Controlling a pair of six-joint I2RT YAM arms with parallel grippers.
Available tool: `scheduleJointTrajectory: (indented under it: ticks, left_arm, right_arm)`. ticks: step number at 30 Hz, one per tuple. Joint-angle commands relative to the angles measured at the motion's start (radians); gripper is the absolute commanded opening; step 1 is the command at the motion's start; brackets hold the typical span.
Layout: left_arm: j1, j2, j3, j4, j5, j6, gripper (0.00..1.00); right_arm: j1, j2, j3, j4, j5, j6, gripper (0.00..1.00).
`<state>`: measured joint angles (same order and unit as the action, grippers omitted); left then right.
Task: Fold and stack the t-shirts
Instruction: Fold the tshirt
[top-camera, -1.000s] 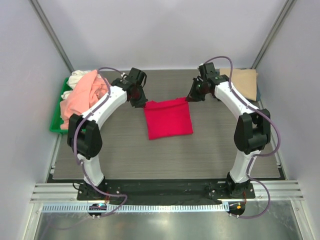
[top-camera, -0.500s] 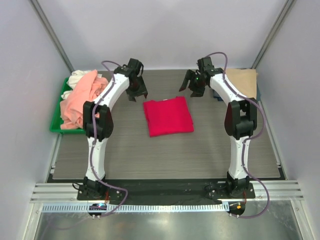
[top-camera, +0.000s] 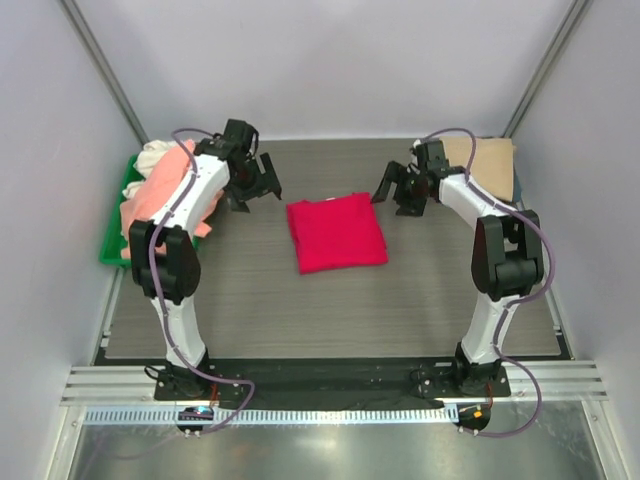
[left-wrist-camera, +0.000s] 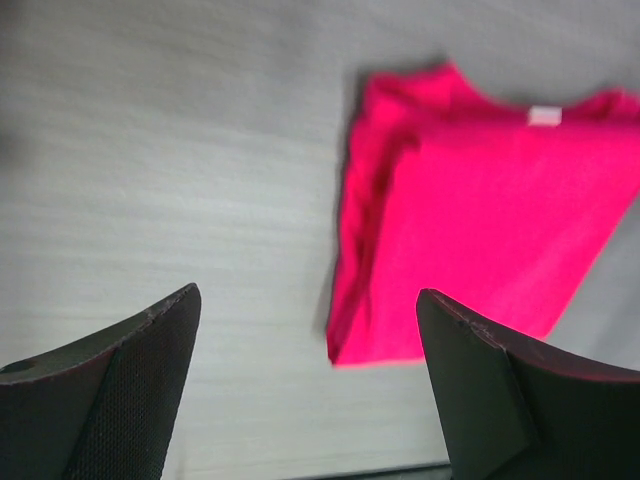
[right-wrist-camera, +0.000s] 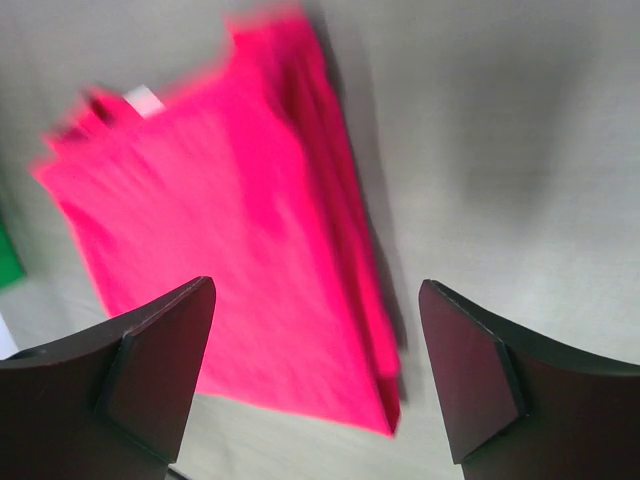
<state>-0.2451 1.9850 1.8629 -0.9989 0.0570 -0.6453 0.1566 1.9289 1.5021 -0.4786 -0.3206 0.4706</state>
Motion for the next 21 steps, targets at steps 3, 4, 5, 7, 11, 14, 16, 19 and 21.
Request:
scheduleJointTrajectory:
  ticks: [3,4,5,7,11,14,16,19,21]
  left_arm:
    - [-0.095,-0.11,-0.198,0.115,0.043,0.044,0.87]
    - [-0.102,-0.123,-0.22,0.117,0.038,0.044,0.86]
    - [-0.106,-0.15,-0.244,0.12,0.038,0.036,0.86]
    - [-0.112,-0.182,-0.315,0.144,0.043,0.026,0.85]
    - [-0.112,-0.274,-0.384,0.154,0.038,0.015,0.85]
    - [-0.112,-0.313,-0.413,0.128,0.009,0.024,0.85]
    - [-0.111,-0.35,-0.429,0.1,-0.002,0.033,0.85]
    - [-0.112,-0.408,-0.444,0.063,-0.011,0.05,0.85]
    - [-0.112,-0.466,-0.47,0.034,-0.022,0.062,0.85]
  right_arm:
    - [0.047,-0.132,-0.275,0.17,0.011,0.019,0.87]
    - [0.058,-0.151,-0.31,0.182,0.021,0.032,0.87]
    - [0.069,-0.168,-0.374,0.198,0.023,0.042,0.87]
    - [0.122,-0.211,-0.431,0.239,0.038,0.08,0.86]
    - [0.268,-0.271,-0.537,0.276,0.048,0.164,0.86]
    - [0.365,-0.323,-0.553,0.313,0.032,0.203,0.86]
    - [0.373,-0.362,-0.551,0.299,0.06,0.2,0.87]
    - [0.351,-0.392,-0.53,0.203,0.133,0.139,0.92]
    - [0.308,-0.412,-0.504,0.111,0.161,0.099,0.93]
